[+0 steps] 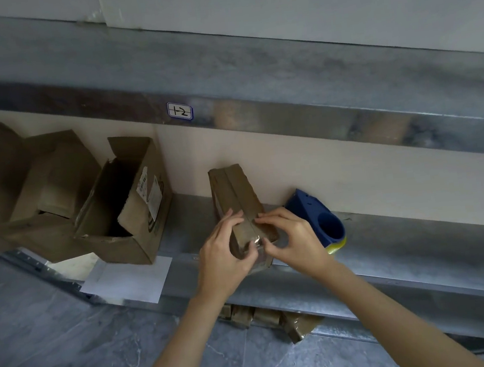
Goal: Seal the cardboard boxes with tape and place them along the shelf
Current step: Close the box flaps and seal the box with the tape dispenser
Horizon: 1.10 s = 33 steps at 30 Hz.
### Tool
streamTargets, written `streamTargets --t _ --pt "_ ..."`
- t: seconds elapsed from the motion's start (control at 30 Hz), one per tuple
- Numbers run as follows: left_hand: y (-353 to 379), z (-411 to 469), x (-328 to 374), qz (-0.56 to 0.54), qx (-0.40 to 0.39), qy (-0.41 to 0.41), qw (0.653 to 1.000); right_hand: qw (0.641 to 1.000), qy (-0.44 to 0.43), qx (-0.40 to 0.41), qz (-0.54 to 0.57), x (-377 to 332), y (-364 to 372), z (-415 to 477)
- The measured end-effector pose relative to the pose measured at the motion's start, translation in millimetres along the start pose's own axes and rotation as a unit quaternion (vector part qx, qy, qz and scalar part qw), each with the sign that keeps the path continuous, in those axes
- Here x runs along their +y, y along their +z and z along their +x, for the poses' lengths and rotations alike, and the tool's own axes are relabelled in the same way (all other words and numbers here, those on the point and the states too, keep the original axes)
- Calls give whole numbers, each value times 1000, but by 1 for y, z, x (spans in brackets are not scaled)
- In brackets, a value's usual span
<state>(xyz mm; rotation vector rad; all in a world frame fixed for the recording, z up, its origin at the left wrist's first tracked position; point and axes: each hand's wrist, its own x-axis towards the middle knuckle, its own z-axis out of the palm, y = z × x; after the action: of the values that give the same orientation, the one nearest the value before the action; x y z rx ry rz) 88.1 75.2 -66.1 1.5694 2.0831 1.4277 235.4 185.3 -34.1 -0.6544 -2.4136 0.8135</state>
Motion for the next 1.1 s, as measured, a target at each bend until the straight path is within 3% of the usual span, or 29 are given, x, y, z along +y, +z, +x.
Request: streamTargets --t 0.13,0.87,1.1 --pt "7 0 1 -20 29 -39 999 999 19 37 6 -3 6 1" --pt "1 2 -8 -15 -31 -24 999 995 56 10 82 2 3 -3" --pt "-17 3 -7 -65 -94 -30 993 992 60 -65 89 2 -15 0"
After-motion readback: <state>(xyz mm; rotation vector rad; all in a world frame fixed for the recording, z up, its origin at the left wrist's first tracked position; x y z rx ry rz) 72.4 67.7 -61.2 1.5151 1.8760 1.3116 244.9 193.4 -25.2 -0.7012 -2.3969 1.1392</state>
